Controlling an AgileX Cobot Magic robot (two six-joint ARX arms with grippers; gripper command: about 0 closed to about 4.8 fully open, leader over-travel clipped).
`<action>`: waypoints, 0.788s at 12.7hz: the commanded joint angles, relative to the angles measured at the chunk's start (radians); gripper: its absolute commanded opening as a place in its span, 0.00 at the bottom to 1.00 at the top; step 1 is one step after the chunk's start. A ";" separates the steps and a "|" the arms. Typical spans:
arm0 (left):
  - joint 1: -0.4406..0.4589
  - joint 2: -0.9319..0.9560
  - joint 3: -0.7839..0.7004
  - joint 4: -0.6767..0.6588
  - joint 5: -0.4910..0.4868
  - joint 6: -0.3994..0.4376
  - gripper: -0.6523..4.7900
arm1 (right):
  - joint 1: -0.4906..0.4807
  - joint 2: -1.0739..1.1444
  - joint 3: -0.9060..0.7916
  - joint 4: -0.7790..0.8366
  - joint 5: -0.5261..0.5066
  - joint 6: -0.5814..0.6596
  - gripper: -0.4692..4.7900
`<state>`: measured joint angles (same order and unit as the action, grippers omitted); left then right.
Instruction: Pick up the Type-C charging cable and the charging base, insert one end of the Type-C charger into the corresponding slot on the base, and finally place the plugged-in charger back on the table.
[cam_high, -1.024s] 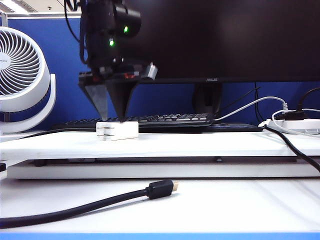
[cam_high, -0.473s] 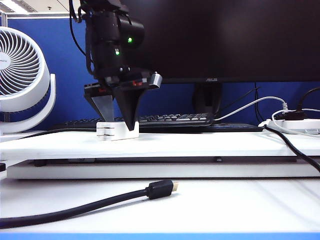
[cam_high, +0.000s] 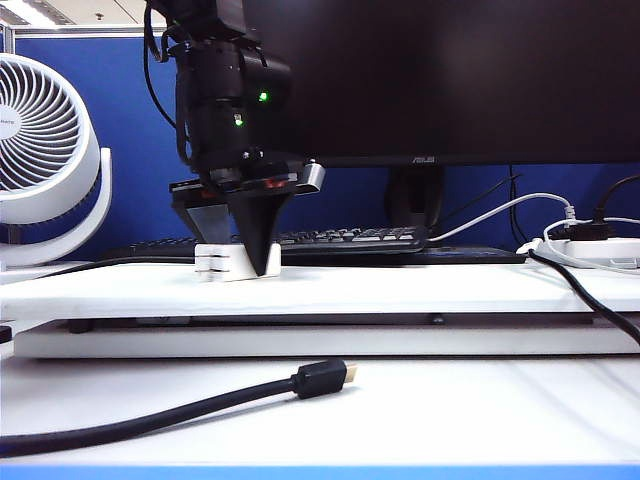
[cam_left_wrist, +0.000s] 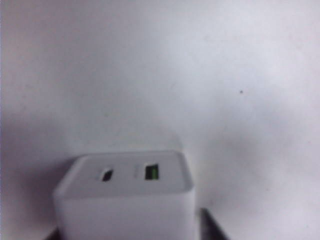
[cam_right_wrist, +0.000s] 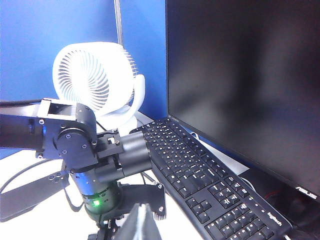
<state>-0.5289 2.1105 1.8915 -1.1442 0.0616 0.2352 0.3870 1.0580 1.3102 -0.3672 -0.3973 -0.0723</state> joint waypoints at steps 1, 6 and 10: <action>-0.001 -0.002 0.003 0.005 0.042 0.000 0.15 | 0.002 -0.003 0.003 0.011 -0.005 0.001 0.08; -0.001 -0.143 0.003 0.143 0.438 0.000 0.11 | 0.001 -0.003 0.004 0.023 0.041 0.001 0.08; -0.001 -0.322 0.003 0.475 0.753 -0.001 0.11 | -0.002 -0.017 0.005 0.082 0.111 0.001 0.08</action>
<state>-0.5293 1.8210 1.8896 -0.7639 0.7589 0.2344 0.3847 1.0527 1.3102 -0.3248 -0.2871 -0.0723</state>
